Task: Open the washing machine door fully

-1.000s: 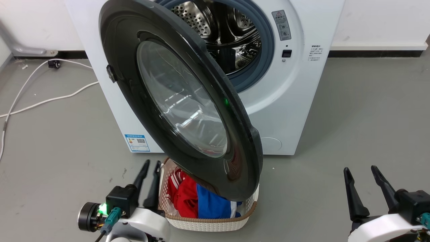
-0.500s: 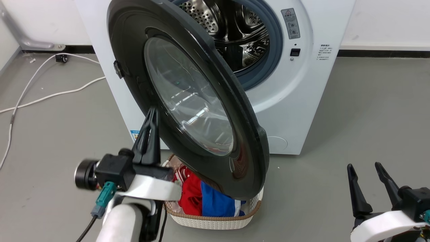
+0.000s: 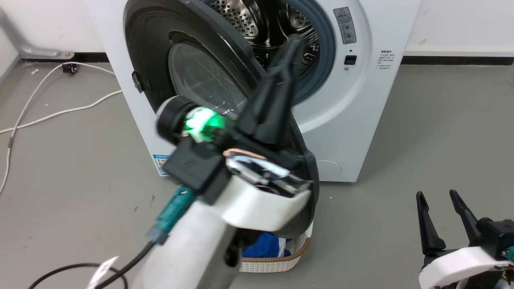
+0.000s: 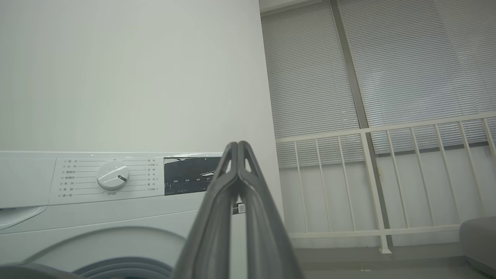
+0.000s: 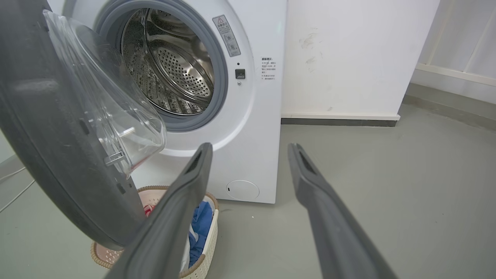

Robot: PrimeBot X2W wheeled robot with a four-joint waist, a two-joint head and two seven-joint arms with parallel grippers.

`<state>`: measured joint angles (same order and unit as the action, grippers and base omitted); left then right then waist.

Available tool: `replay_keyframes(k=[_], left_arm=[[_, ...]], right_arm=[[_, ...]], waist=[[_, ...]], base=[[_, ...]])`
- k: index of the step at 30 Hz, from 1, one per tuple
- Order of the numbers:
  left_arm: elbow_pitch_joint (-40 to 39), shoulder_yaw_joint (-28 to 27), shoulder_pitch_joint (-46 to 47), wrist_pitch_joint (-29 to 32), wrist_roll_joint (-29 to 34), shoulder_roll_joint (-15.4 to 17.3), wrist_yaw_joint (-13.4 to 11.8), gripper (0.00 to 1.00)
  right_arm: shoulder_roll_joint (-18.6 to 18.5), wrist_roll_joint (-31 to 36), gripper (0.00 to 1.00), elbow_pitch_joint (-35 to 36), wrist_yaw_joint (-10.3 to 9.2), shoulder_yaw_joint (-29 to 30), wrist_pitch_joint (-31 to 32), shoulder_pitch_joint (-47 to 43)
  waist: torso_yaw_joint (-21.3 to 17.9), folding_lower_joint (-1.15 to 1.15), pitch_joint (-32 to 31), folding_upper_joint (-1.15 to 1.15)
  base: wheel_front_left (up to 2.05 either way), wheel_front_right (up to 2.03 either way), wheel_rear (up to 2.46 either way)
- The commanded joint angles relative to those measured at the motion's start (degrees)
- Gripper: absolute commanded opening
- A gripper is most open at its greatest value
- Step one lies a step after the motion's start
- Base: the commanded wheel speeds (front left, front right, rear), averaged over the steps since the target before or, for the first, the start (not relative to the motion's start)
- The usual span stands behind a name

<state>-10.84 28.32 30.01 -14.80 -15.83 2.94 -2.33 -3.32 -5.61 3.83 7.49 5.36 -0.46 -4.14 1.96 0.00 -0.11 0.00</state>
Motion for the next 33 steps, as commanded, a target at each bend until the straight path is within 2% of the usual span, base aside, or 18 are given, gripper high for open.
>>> replay_keyframes(k=[1,8,15,21,25,33], left_arm=[[0.83,2.35,2.05,-0.07,-1.51,-0.03,-0.93,0.00],[7.78,14.98,6.79,3.83,-10.37,0.00,-3.27,0.00],[14.84,24.85,5.36,10.64,-17.48,-0.02,-3.62,0.00],[19.44,31.97,3.76,14.07,-22.12,-0.01,-2.66,0.00],[25.01,33.75,3.67,13.66,-24.50,-0.02,-4.25,0.00],[33.77,31.49,6.18,10.13,-27.87,-0.03,-7.41,0.00]], right_arm=[[0.19,0.10,1.00,-0.15,0.01,-0.17,0.07,0.87],[0.28,0.31,1.00,-0.56,0.01,0.03,0.22,0.68],[0.41,0.26,1.00,-0.48,0.01,0.70,0.10,0.34],[0.43,-0.10,1.00,-0.82,0.01,0.89,0.09,0.91],[0.47,0.22,1.00,-1.06,0.01,0.66,0.07,1.42],[0.49,0.02,1.00,-1.40,0.00,0.83,0.28,1.40]], waist=[[-0.32,0.00,0.08,0.00],[-1.25,0.00,0.27,0.00],[-1.52,0.00,1.21,0.00],[-1.54,0.00,2.19,0.00],[-1.80,0.00,2.77,0.00],[-1.95,0.00,3.21,0.00]], base=[[0.00,0.00,0.00],[0.00,0.00,0.00],[0.00,0.00,0.00],[0.00,0.00,0.00],[0.00,0.00,0.00],[0.00,0.00,0.00]])
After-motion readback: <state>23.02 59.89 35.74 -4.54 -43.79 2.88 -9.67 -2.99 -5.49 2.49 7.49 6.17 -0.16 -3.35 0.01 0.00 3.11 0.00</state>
